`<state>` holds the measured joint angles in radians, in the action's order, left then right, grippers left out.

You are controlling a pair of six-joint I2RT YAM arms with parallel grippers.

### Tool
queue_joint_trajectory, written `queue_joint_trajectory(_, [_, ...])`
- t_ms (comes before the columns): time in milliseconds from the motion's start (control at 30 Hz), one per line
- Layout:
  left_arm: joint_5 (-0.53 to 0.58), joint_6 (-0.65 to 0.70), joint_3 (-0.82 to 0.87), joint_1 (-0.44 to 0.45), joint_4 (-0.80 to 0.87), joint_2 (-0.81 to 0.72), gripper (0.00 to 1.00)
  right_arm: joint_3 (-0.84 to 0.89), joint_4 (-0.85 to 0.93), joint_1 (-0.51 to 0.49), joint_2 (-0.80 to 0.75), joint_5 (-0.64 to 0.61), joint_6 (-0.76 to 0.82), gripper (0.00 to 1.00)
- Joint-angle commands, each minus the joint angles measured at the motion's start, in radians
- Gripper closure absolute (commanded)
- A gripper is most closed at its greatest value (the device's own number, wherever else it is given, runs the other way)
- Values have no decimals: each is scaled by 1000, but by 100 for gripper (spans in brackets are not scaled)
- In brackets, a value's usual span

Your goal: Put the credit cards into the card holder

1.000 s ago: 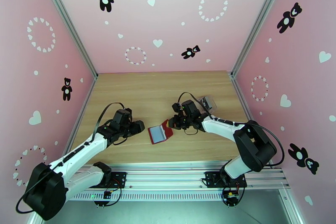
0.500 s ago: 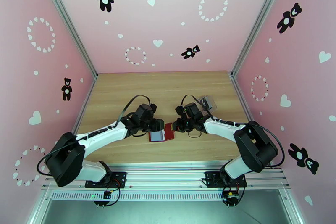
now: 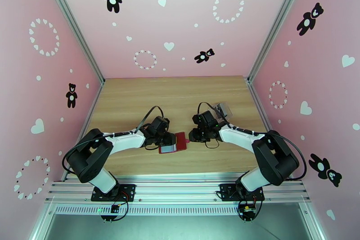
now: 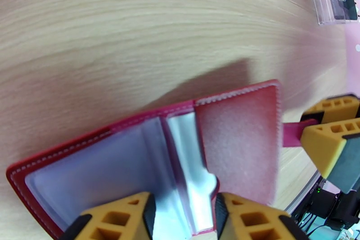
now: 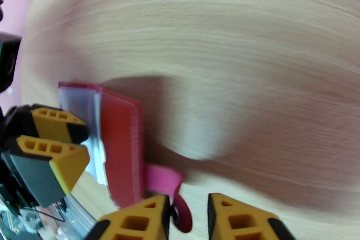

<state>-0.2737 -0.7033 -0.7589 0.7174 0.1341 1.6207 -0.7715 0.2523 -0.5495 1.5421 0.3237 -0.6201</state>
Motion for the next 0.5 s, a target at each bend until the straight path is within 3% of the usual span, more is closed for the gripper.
queue_joint_trajectory(0, [22,6,14,8,18,-17,58,-47,83,5,-23,-96,60,62])
queue_joint_trajectory(300, [59,28,-16,8,93,-90,57,-90,91,6,-94,-153,75,55])
queue_joint_trajectory(467, [52,24,-23,8,104,-120,56,-127,181,6,-211,-265,95,49])
